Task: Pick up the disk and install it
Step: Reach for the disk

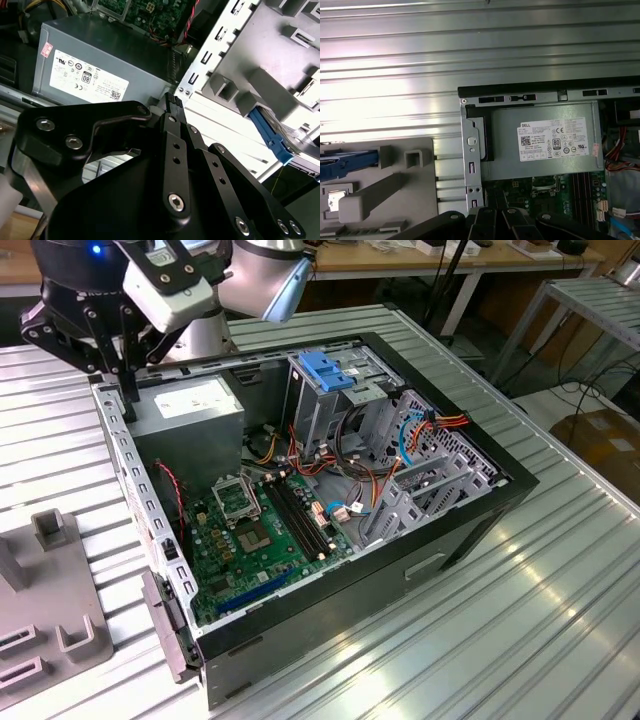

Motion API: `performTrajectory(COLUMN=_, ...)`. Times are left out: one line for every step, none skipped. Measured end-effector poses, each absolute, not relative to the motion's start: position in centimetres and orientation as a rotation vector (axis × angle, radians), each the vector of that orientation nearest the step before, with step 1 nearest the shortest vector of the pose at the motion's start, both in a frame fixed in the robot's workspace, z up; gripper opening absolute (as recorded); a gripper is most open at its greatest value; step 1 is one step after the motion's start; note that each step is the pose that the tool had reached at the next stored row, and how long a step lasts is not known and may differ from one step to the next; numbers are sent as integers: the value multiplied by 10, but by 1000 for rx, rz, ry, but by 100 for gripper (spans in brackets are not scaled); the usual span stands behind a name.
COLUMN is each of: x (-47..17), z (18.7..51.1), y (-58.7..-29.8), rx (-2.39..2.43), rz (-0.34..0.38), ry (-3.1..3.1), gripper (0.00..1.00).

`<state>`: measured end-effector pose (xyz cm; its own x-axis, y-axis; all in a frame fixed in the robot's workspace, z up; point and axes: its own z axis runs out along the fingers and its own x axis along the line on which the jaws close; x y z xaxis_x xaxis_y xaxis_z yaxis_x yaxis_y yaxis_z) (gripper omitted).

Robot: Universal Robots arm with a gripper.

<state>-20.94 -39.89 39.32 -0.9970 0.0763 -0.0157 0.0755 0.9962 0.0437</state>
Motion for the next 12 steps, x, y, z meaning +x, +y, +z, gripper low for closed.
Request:
performTrajectory(x=-210, z=393, y=-399, rx=119, rz=67, ry=3123, gripper=10)
performTrajectory(x=-211, z=393, y=-399, rx=119, rz=67, ry=3124, gripper=10)
performTrajectory(x=-212, z=393, y=-399, rx=119, rz=67, ry=3124, gripper=10)
performTrajectory(x=-213, z=393, y=-399, rx=119, rz=67, ry=3124, gripper=10)
performTrajectory(x=-214, z=393, y=-399, rx=119, rz=67, ry=3124, gripper=10)
performTrajectory(x=-215, z=393, y=-399, rx=119, rz=67, ry=3125, gripper=10)
performTrajectory(x=-216, z=393, y=-399, rx=119, rz=67, ry=3125, gripper=10)
performTrajectory(x=-217, z=393, y=-399, rx=119, rz=67, ry=3125, gripper=10)
performTrajectory(x=-218, z=393, y=-399, rx=119, rz=67, ry=3125, gripper=10)
performTrajectory(x=-220, z=393, y=-399, rx=119, rz=67, ry=3125, gripper=10)
performTrajectory(x=-220, z=393, y=-399, rx=119, rz=67, ry=3125, gripper=10)
performTrajectory(x=-223, z=393, y=-399, rx=119, rz=67, ry=3125, gripper=10)
